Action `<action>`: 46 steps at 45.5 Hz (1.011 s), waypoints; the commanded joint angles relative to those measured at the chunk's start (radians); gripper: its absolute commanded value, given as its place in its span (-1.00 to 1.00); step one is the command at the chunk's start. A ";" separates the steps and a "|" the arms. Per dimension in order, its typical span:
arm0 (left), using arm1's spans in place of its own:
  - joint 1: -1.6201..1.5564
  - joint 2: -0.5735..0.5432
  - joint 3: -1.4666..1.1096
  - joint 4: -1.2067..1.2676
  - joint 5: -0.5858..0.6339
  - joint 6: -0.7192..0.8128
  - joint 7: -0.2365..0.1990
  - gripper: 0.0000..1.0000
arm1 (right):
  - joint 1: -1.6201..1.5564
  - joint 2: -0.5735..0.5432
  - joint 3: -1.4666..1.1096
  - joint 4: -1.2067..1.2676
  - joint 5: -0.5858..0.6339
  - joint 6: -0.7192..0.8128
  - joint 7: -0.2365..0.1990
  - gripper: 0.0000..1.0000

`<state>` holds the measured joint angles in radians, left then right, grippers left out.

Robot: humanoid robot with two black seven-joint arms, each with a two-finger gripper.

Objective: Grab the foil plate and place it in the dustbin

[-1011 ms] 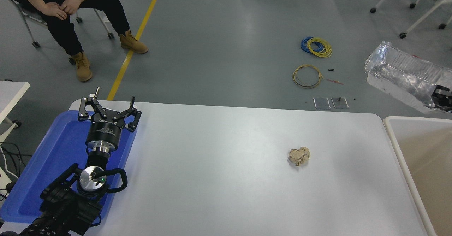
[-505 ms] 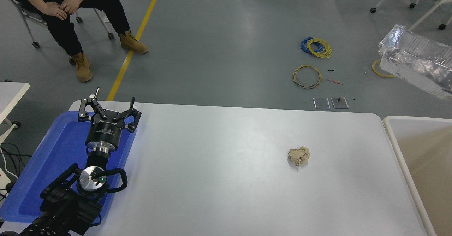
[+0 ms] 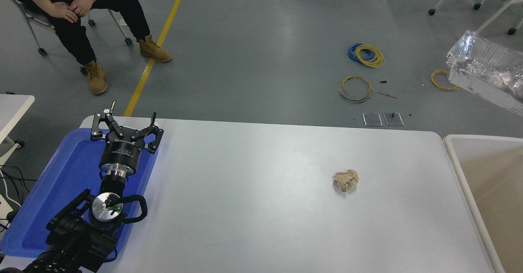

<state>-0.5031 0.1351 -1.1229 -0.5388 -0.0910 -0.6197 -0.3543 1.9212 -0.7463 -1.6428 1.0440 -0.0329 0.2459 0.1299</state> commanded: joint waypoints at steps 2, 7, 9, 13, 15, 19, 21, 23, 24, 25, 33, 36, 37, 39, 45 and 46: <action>0.000 0.000 0.000 0.000 0.000 0.000 0.000 1.00 | -0.355 -0.056 0.076 -0.307 0.091 -0.007 -0.004 -1.00; 0.000 0.000 0.000 0.000 0.000 0.000 0.000 1.00 | -0.580 -0.064 0.217 -0.442 0.133 -0.025 -0.006 -1.00; 0.000 0.000 0.000 0.000 0.000 0.000 0.000 1.00 | -0.646 -0.068 0.276 -0.469 0.133 -0.046 -0.006 -1.00; 0.000 0.000 0.000 0.000 -0.001 0.000 0.000 1.00 | -0.760 -0.068 0.389 -0.504 0.131 -0.092 -0.009 -1.00; 0.000 0.000 0.000 -0.001 -0.001 0.000 0.000 1.00 | -0.815 -0.070 0.434 -0.519 0.131 -0.115 -0.010 -1.00; 0.000 0.000 0.000 0.000 -0.001 0.000 0.000 1.00 | -0.919 -0.068 0.504 -0.570 0.133 -0.151 -0.010 -1.00; 0.000 0.000 0.000 0.000 0.000 0.000 0.000 1.00 | -0.962 -0.064 0.537 -0.602 0.131 -0.158 -0.012 -1.00; 0.000 0.000 0.000 0.000 0.000 0.000 0.000 1.00 | -1.004 -0.058 0.569 -0.634 0.131 -0.163 -0.012 -1.00; 0.000 0.000 0.000 0.000 -0.001 0.000 0.000 1.00 | -1.027 -0.054 0.587 -0.648 0.131 -0.163 -0.012 -1.00; -0.002 0.000 0.000 0.000 0.000 0.000 0.000 1.00 | -1.048 -0.053 0.604 -0.659 0.131 -0.163 -0.012 -1.00; -0.002 0.000 0.000 0.000 -0.001 0.000 0.000 1.00 | -1.200 -0.013 0.728 -0.765 0.123 -0.165 -0.012 -1.00; -0.002 0.000 0.000 0.000 0.000 0.000 0.000 1.00 | -1.234 -0.001 0.756 -0.789 0.120 -0.165 -0.012 -1.00; -0.002 0.000 0.000 0.000 0.000 0.000 0.000 1.00 | -1.243 0.005 0.764 -0.795 0.120 -0.166 -0.012 -1.00; -0.002 0.000 0.000 0.000 -0.001 0.000 0.000 1.00 | -1.258 0.016 0.773 -0.803 0.120 -0.168 -0.012 -1.00; -0.002 0.000 0.000 0.000 0.000 0.000 0.000 1.00 | -1.291 0.039 0.790 -0.809 0.120 -0.203 -0.012 -1.00; -0.002 0.000 0.000 -0.001 0.000 0.000 0.000 1.00 | -1.297 0.045 0.793 -0.809 0.120 -0.206 -0.012 -1.00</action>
<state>-0.5043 0.1350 -1.1229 -0.5384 -0.0913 -0.6197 -0.3543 0.7391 -0.7465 -0.9295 0.2926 0.0889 0.0796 0.1185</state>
